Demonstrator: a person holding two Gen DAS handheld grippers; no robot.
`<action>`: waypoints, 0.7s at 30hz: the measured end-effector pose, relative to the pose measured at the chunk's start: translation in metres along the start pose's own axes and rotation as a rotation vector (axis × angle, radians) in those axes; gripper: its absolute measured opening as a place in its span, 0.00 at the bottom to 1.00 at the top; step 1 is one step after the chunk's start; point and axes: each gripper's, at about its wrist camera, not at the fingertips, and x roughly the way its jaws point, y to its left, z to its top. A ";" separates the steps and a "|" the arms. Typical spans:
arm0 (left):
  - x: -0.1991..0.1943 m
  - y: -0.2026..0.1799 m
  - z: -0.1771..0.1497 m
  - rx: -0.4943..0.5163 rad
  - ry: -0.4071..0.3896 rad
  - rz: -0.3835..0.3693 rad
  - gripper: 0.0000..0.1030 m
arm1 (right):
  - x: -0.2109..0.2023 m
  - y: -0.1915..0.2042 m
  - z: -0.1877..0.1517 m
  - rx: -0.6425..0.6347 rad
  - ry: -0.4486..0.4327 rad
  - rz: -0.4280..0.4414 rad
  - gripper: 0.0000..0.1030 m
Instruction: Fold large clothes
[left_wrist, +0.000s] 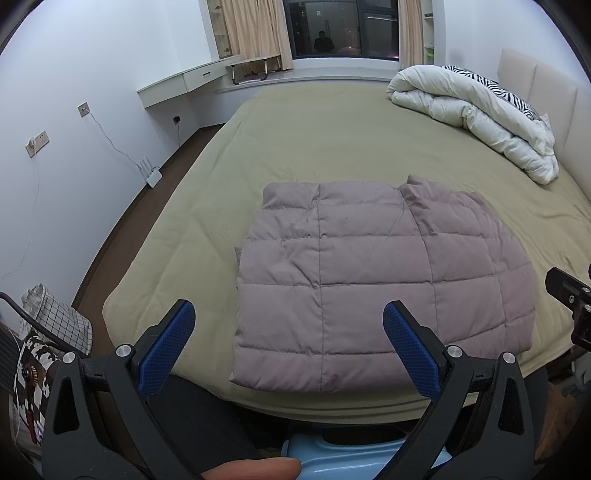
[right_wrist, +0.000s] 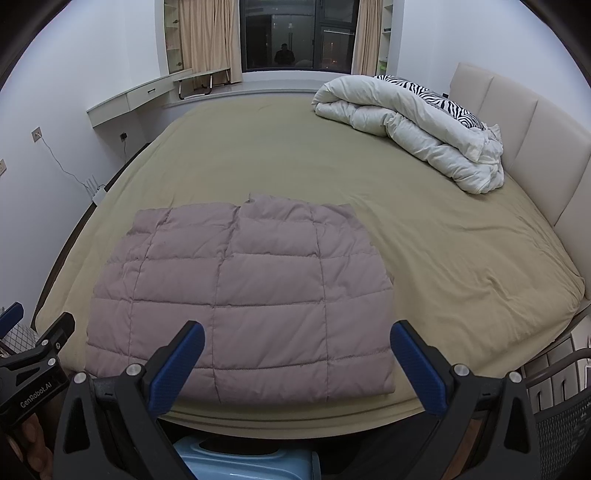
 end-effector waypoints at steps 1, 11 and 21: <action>0.000 0.000 0.000 0.000 0.000 0.002 1.00 | 0.000 0.000 0.000 0.000 0.001 0.001 1.00; 0.000 0.000 -0.001 -0.001 0.001 0.002 1.00 | 0.000 0.000 0.000 -0.001 0.001 0.001 1.00; 0.000 -0.001 -0.003 -0.009 0.008 -0.006 1.00 | 0.000 -0.001 -0.002 -0.002 0.004 0.001 1.00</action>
